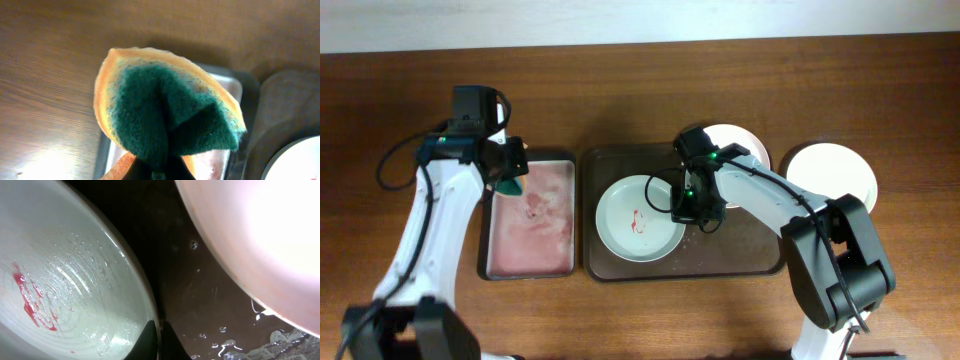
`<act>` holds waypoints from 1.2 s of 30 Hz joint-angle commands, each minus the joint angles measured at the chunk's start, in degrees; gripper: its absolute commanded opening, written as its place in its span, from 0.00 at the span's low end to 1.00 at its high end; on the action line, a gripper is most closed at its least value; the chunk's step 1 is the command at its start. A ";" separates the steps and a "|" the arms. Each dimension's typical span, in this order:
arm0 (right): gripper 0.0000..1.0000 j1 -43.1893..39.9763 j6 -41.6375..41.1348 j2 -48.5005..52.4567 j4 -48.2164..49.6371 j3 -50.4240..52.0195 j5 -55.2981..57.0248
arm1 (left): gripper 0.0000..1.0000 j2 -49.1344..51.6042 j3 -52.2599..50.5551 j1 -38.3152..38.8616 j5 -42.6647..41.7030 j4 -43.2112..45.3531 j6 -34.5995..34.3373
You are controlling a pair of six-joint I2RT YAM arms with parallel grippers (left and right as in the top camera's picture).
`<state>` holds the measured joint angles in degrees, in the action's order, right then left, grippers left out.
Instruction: Clean dirty plates on tray and stack at the side
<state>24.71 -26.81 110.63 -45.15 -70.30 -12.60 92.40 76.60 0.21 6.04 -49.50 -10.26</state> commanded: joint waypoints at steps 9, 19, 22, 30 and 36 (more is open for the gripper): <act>0.04 0.35 -0.02 -0.57 -0.48 0.00 2.78 | 0.00 -9.05 -0.61 8.79 23.80 0.00 -10.14; 0.04 0.35 -0.02 -0.55 -0.44 0.00 2.78 | 0.00 -8.94 -0.72 8.79 23.78 -0.02 -10.10; 0.04 0.35 -0.02 -0.57 -0.42 0.00 2.78 | 0.00 -8.94 -0.72 8.79 23.76 0.00 -10.10; 0.04 0.35 -0.02 -0.55 -0.42 0.00 2.78 | 0.00 -8.94 -0.72 8.79 23.76 0.00 -10.10; 0.04 0.35 -0.02 -0.55 -0.42 0.00 2.78 | 0.00 -8.94 -0.72 8.79 23.56 0.00 -10.10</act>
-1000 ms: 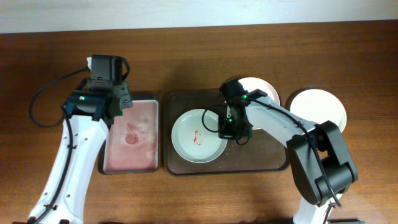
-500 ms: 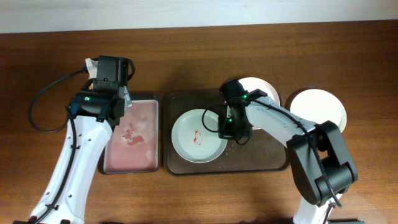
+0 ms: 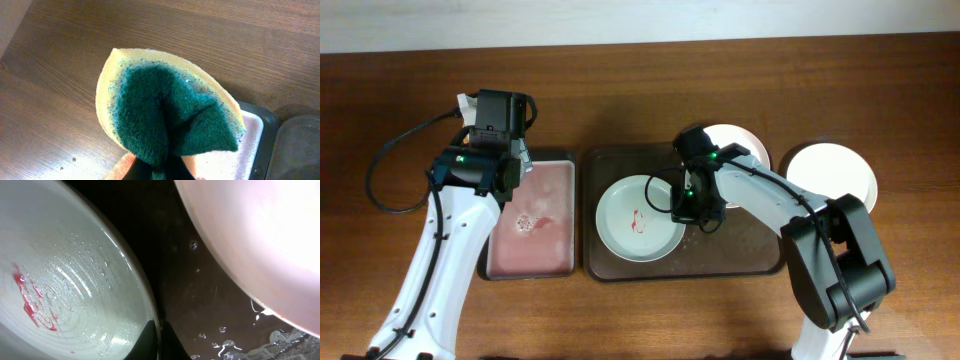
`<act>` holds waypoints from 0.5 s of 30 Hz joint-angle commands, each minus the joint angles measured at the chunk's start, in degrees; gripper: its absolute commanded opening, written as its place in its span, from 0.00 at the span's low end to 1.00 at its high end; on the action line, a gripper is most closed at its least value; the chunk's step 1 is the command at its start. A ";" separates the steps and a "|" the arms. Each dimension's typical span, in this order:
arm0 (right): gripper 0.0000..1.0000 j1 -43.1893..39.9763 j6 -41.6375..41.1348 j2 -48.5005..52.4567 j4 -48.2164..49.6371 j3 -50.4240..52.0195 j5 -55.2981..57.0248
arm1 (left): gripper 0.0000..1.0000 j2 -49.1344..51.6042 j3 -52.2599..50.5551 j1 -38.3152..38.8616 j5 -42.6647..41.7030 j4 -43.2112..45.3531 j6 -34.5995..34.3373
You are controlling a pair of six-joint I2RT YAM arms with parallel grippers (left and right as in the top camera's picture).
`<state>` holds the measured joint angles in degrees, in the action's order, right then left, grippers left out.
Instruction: Clean dirty plates on tray and stack at the side
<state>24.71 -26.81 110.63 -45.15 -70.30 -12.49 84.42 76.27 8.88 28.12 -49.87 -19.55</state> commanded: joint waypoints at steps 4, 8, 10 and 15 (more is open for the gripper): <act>0.04 0.35 -0.02 -0.57 -0.02 0.00 2.67 | 0.00 -0.74 -0.39 0.11 1.03 0.37 -0.81; 0.04 0.28 -0.02 -0.57 1.73 0.00 2.69 | 0.00 2.62 -0.50 0.07 -6.40 0.15 0.35; 0.04 0.28 -0.02 -0.57 3.50 0.00 3.19 | 0.00 6.93 -0.50 0.07 -12.15 -0.31 2.78; 0.05 0.31 -0.02 -0.57 4.68 0.00 4.37 | 0.00 17.88 -0.50 0.07 -18.18 -2.12 3.58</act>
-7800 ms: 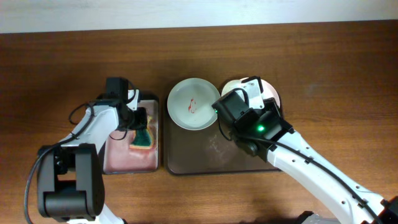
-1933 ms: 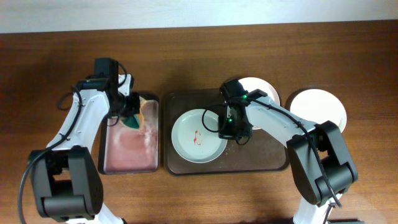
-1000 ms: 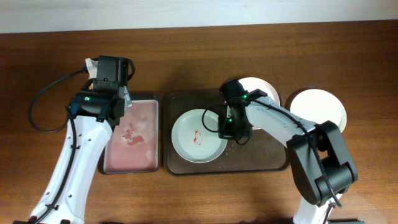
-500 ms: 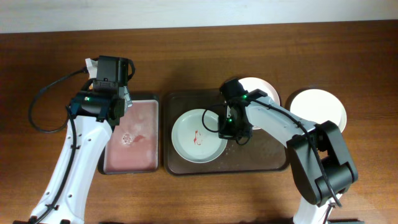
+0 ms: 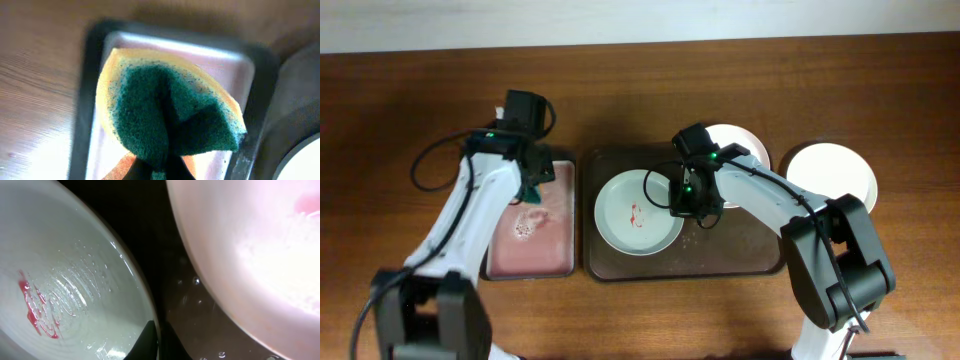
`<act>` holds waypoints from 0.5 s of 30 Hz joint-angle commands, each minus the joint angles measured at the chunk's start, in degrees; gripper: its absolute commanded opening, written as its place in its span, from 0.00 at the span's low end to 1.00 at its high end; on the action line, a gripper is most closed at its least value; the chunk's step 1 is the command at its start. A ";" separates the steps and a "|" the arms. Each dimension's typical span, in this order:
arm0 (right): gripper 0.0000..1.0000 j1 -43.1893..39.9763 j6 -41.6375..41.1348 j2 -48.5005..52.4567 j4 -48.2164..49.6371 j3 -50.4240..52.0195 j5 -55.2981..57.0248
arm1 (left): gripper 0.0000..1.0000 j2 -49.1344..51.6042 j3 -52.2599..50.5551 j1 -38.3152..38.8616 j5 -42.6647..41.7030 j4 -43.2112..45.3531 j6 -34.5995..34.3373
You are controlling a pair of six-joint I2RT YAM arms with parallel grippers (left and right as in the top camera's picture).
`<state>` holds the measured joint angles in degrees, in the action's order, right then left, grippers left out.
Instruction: Clean dirty plates on tray and stack at the side
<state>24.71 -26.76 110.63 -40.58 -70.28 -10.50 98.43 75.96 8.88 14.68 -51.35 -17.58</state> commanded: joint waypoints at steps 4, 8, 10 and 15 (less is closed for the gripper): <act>0.05 0.31 -0.07 -0.55 -0.13 -0.02 2.36 | 0.00 5.35 -0.17 0.07 -9.60 -0.87 4.44; 0.13 0.31 -0.07 -0.55 -0.15 -0.02 2.19 | 0.00 4.87 0.35 0.07 -12.83 -1.46 8.22; 0.21 0.28 -0.07 -0.55 0.66 -0.02 2.43 | 0.00 3.21 2.60 0.13 -20.26 -1.33 9.81; 0.09 -0.74 -0.28 -0.57 2.67 -0.02 1.70 | 0.00 2.49 3.30 0.94 -36.37 2.67 10.56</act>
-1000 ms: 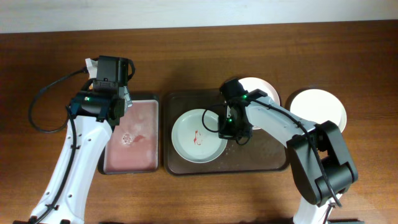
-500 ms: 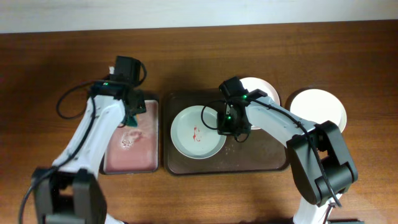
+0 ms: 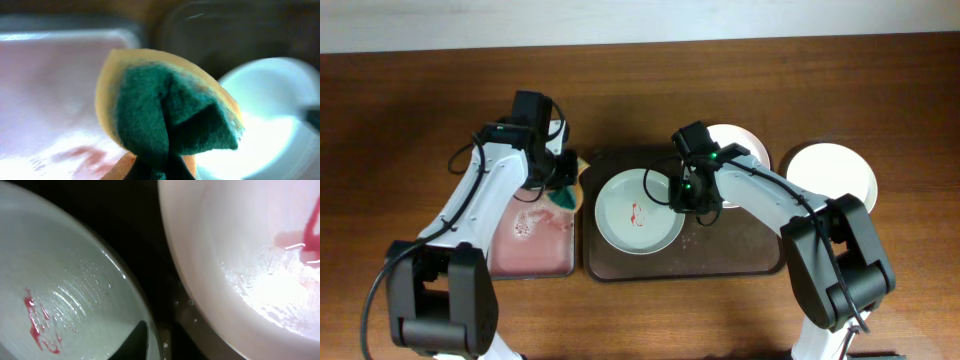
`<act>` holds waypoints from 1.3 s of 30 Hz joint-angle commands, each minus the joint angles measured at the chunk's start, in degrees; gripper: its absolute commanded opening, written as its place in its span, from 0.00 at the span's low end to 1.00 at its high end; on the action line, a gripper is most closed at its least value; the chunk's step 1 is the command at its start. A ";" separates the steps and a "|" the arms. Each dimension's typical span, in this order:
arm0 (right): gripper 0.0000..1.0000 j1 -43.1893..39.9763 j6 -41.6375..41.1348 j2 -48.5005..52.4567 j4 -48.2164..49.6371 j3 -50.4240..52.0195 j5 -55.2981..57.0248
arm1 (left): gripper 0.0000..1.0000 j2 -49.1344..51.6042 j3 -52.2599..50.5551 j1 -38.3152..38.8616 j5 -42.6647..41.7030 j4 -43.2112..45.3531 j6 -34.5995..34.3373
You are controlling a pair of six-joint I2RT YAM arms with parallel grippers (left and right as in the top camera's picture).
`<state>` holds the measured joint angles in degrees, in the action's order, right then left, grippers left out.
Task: Clean dirty plates on tray and stack at the side
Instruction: 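Scrub the green plate with the sponge while right gripper holds it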
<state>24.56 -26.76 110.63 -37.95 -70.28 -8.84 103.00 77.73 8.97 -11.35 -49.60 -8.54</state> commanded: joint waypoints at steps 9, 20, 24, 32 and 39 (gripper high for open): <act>0.04 -0.52 -0.96 -0.57 -1.68 -0.02 -7.65 | 0.00 2.58 0.94 10.91 -9.90 4.92 -13.07; 0.04 -0.55 -0.94 -0.55 -1.70 -0.02 -7.19 | 0.00 14.12 0.94 16.48 -2.99 7.06 -20.81; 0.04 -0.57 -0.94 -0.55 -2.10 -0.02 -7.02 | 0.00 14.29 0.96 16.48 6.73 2.45 -20.90; 0.04 -0.59 -1.14 -0.55 -3.63 -0.02 -5.07 | 0.00 5.18 1.73 16.11 13.81 0.44 -21.38; 0.13 -0.42 -1.11 -0.55 -3.63 -0.02 -5.16 | 0.00 -5.40 1.68 13.16 14.21 -3.13 -18.32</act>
<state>24.32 -27.99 110.67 -41.34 -70.28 -14.83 98.54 79.26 24.49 1.48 -51.24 -28.12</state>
